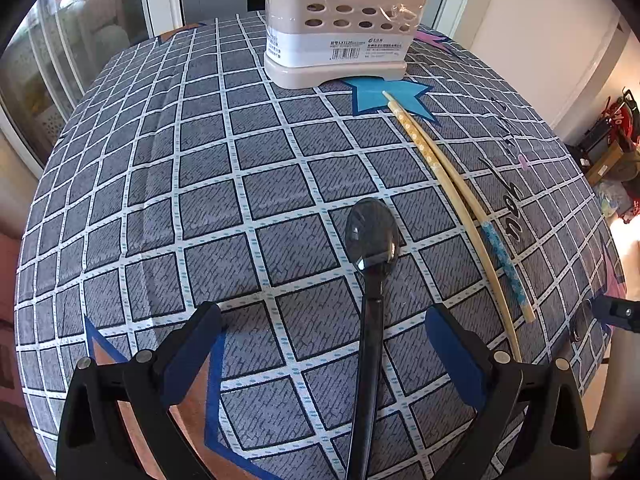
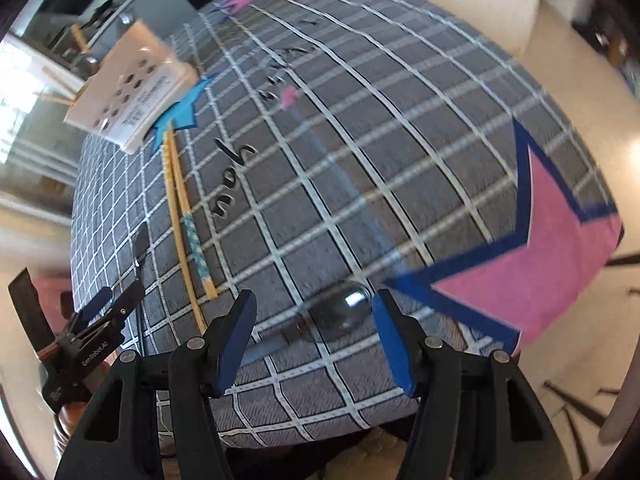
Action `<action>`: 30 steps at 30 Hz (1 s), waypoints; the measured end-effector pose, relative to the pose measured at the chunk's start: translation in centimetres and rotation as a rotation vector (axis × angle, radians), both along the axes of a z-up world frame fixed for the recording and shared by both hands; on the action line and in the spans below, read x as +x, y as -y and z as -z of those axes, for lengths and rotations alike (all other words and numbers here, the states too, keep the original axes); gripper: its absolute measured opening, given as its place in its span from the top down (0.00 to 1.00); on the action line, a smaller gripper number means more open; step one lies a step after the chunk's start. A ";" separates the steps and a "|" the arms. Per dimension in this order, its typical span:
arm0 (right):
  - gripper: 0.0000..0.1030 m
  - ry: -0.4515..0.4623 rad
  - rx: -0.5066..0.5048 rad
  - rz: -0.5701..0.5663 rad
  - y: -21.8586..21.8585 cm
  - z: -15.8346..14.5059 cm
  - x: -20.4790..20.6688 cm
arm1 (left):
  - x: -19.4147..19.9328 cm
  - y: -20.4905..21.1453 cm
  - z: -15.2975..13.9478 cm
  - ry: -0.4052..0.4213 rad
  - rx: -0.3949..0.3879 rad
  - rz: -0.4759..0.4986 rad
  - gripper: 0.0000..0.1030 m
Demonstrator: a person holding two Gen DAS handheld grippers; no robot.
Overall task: Organize utensils
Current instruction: 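Grasp a dark spoon by its handle with the left gripper while the right gripper grasps a clear spoon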
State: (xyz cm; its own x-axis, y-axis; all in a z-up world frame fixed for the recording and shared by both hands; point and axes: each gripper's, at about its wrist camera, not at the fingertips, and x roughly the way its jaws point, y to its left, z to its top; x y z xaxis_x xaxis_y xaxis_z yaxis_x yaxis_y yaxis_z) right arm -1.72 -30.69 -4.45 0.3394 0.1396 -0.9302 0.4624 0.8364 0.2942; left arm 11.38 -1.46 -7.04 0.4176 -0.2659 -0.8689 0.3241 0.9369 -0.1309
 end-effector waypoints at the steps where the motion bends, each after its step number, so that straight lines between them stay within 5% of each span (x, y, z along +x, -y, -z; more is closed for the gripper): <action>1: 0.38 -0.014 0.007 0.009 0.1 0.4 0.0 | 0.0 0.0 0.0 0.000 0.004 0.003 0.00; 13: 0.39 -0.013 0.057 0.029 -0.9 1.4 0.1 | 0.1 1.1 -0.3 0.018 0.085 0.049 0.00; 30: 0.72 0.035 -0.123 -0.132 -4.8 0.8 4.5 | 0.5 1.3 -0.2 -0.017 0.103 0.066 0.01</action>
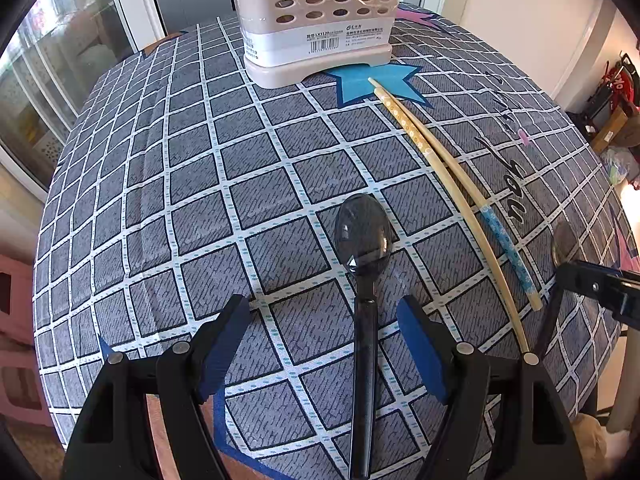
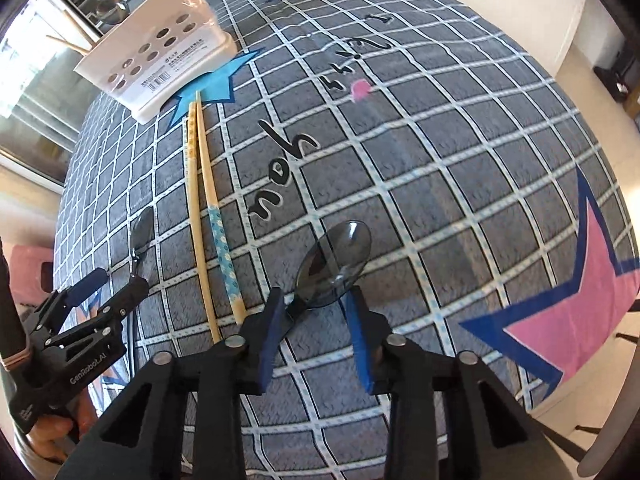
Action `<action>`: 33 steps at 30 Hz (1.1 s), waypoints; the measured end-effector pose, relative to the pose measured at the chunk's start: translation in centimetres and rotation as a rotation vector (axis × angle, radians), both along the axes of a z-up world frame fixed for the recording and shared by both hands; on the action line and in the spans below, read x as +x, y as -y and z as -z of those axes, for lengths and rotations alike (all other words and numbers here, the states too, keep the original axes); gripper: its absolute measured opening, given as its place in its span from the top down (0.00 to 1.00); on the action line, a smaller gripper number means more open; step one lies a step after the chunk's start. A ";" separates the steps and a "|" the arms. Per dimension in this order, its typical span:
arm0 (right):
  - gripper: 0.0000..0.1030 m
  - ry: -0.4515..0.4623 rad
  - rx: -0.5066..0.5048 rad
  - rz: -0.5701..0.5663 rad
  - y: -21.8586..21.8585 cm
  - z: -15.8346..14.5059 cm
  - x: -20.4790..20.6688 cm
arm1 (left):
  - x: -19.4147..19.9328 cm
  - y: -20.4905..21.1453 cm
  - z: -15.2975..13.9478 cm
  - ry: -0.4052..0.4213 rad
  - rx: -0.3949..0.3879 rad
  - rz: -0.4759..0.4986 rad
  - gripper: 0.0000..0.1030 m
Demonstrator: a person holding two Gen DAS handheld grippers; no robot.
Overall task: Organize utensils
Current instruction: 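Grasp a dark spoon by its handle with the left gripper while the right gripper grasps a clear spoon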
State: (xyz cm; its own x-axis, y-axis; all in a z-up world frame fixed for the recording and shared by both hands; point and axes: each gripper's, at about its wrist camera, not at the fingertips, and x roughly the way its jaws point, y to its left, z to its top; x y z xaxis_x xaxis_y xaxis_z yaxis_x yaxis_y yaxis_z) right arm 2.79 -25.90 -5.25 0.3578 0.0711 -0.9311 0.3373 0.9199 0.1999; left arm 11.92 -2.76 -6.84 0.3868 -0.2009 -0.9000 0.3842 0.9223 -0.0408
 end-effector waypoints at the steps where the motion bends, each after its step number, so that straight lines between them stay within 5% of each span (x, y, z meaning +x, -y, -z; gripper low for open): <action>1: 0.74 0.006 -0.001 -0.001 0.0 0.0 0.2 | 0.0 0.0 0.0 -0.001 0.001 0.001 0.01; 10: 0.90 0.086 0.026 -0.038 -0.1 -0.3 0.8 | 0.3 0.4 0.0 -0.036 0.011 0.036 0.08; 16: 0.96 0.117 0.040 -0.071 0.1 -0.6 0.4 | 0.5 1.7 -0.4 -0.081 0.038 0.114 0.27; 20: 0.97 0.100 0.061 -0.128 0.0 -0.3 0.6 | 0.3 2.7 -0.7 -0.095 0.049 0.182 0.58; 33: 0.91 -0.029 -0.021 -0.337 -1.5 0.2 3.8 | -0.8 -0.6 -2.2 -0.028 -0.179 0.107 0.58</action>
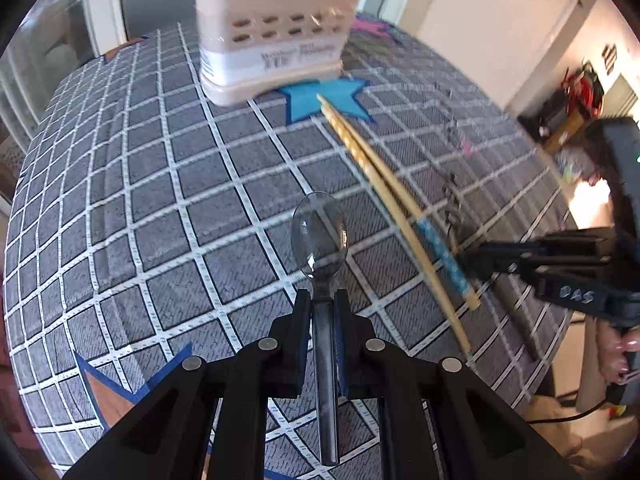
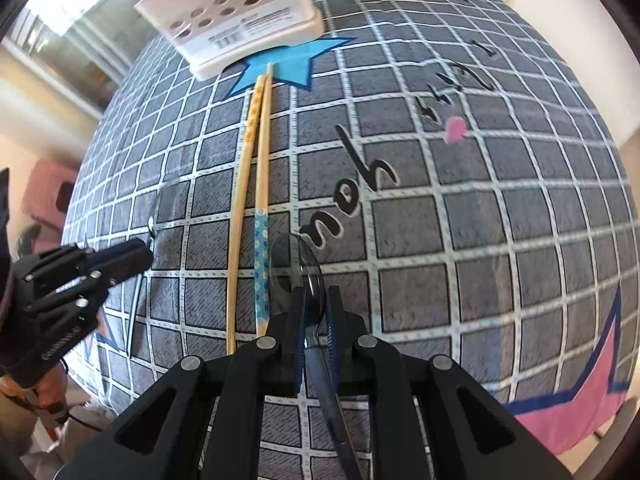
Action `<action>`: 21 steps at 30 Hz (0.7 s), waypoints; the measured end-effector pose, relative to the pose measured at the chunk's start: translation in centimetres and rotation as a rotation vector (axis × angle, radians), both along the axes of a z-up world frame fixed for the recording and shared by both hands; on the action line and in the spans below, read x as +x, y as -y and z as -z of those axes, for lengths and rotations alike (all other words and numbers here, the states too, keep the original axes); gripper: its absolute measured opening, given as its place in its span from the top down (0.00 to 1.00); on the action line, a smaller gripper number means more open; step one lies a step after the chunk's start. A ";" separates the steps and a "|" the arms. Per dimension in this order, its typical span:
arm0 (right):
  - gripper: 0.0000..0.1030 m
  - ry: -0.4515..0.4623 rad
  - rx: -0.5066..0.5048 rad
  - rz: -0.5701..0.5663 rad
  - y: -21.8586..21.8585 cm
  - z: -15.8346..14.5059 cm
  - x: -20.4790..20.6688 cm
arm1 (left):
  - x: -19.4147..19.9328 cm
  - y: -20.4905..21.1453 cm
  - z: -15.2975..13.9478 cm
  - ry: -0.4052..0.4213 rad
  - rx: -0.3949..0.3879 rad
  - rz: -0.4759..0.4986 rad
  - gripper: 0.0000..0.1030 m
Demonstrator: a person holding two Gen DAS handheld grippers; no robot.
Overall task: Organize utensils
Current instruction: 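Grasp a dark spoon by its handle with the left gripper while the right gripper grasps a clear spoon, then carry the dark spoon over the caddy with the left gripper while the right gripper carries the clear spoon there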
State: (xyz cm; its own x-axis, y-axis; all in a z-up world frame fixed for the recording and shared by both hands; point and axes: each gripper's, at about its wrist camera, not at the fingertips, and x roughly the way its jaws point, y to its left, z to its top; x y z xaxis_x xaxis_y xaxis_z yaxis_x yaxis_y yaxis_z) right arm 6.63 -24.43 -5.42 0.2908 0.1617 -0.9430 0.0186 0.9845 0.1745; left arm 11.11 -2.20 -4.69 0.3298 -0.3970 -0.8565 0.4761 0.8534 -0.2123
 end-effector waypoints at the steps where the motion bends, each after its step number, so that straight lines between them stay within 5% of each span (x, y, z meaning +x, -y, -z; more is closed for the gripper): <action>1: 0.94 0.000 -0.011 -0.010 -0.2 0.0 0.1 | -0.2 -0.1 -0.2 0.011 -0.012 -0.008 0.58; 21: 0.98 0.288 0.207 0.083 2.2 -8.0 -0.2 | 2.2 -2.8 -7.9 0.207 -0.169 -0.137 0.58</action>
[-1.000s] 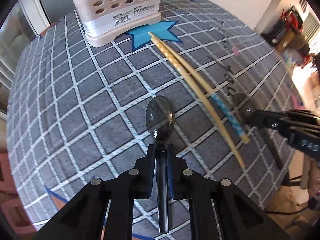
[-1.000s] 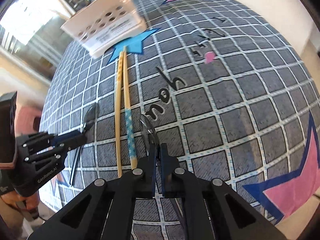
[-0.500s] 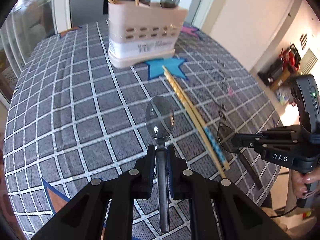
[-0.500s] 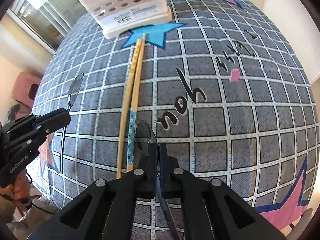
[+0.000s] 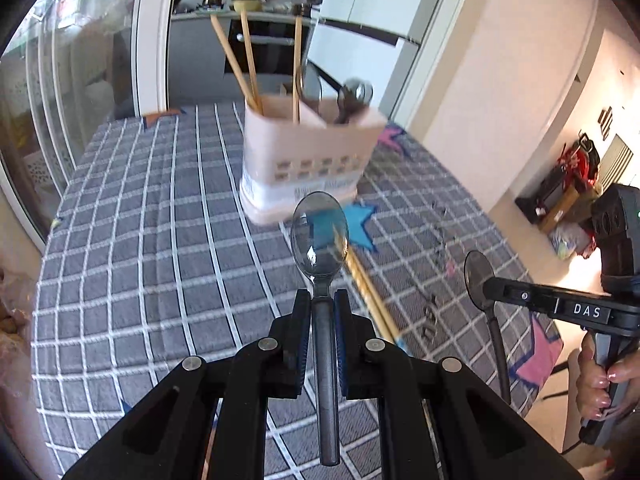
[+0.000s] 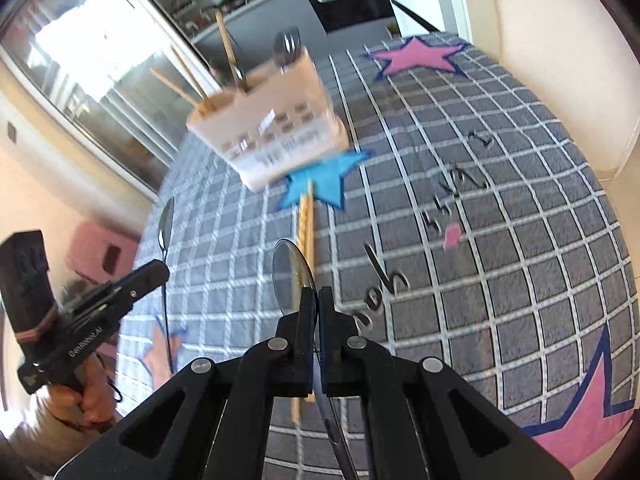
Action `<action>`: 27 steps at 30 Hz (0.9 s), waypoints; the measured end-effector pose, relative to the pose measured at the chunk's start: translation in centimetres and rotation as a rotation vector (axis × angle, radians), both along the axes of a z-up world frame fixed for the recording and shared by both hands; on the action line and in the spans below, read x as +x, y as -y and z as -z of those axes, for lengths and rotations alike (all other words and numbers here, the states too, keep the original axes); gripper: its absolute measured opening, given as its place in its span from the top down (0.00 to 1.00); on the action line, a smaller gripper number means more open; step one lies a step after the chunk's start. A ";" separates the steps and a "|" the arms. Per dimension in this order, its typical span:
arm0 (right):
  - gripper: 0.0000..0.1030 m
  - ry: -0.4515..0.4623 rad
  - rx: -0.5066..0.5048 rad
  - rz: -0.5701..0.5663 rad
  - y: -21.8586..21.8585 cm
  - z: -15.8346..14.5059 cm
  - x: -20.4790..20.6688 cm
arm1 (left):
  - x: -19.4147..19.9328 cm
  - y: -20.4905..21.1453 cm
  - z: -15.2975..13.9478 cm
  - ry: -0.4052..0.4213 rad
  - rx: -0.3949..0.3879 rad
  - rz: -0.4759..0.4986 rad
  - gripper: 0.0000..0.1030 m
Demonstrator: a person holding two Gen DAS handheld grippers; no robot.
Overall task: Organize utensils
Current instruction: 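Carry the dark spoon over the caddy with the left gripper while the right gripper carries the clear spoon there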
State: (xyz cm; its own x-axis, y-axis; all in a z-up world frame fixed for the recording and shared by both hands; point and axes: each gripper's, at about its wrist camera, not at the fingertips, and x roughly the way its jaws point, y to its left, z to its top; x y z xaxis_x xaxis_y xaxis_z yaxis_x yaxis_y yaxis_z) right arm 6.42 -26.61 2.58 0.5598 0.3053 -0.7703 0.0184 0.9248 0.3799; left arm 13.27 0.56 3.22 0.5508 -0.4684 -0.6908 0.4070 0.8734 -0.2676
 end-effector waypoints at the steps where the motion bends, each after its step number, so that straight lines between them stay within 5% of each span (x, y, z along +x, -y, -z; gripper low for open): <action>1: 0.98 0.011 0.004 0.001 0.0 -0.5 0.2 | 0.3 -0.1 -0.7 0.014 -0.008 -0.007 0.58; 17: 0.98 0.217 0.074 0.020 -0.2 -8.7 8.2 | 8.2 -0.6 -9.7 0.207 -0.093 -0.144 0.58; 27: 0.98 0.409 0.080 0.035 -1.3 -12.8 15.4 | 14.5 1.0 -11.9 0.318 -0.121 -0.234 0.58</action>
State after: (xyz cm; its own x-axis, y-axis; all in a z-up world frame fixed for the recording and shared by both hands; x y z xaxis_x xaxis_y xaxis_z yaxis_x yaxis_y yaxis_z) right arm 21.87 -25.34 15.35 0.8257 0.3301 -0.4573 -0.1176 0.8938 0.4329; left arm 27.74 -0.41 15.14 0.8291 -0.3725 -0.4170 0.2800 0.9221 -0.2671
